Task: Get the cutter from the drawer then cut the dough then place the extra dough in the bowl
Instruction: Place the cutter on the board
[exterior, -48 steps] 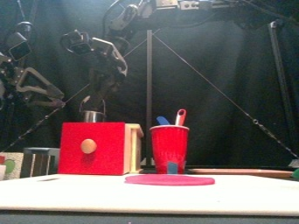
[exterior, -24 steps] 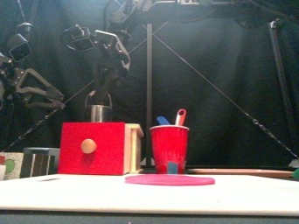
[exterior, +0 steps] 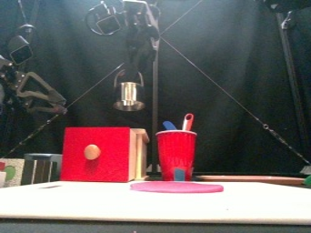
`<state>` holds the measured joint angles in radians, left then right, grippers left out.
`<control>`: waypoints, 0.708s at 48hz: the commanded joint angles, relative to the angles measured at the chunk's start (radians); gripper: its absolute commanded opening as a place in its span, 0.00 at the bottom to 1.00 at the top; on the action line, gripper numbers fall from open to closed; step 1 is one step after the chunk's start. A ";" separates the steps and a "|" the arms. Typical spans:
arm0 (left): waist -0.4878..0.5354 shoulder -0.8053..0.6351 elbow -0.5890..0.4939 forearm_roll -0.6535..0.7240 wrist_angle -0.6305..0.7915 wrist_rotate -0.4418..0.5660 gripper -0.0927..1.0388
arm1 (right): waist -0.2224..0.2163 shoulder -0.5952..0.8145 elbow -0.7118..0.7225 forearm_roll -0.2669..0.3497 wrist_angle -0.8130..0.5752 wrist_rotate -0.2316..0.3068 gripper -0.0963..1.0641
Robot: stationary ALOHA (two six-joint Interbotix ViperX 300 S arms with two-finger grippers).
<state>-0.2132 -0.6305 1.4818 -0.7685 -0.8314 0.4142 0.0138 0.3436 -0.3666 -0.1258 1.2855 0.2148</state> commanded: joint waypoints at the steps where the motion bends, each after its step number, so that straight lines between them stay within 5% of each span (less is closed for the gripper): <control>1: 0.003 0.002 -0.012 0.002 -0.003 -0.002 0.83 | 0.032 -0.118 0.106 -0.043 -0.006 0.057 0.53; 24: 0.012 0.002 -0.021 0.002 -0.003 -0.002 0.83 | 0.156 -0.333 0.595 -0.054 -0.238 0.347 0.53; 34: 0.029 0.002 -0.020 0.003 -0.003 0.000 0.83 | 0.202 -0.422 0.772 -0.057 -0.420 0.430 0.53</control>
<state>-0.1948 -0.6305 1.4818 -0.7701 -0.8314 0.4126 0.2056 -0.0046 0.3682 -0.1810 0.9219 0.6305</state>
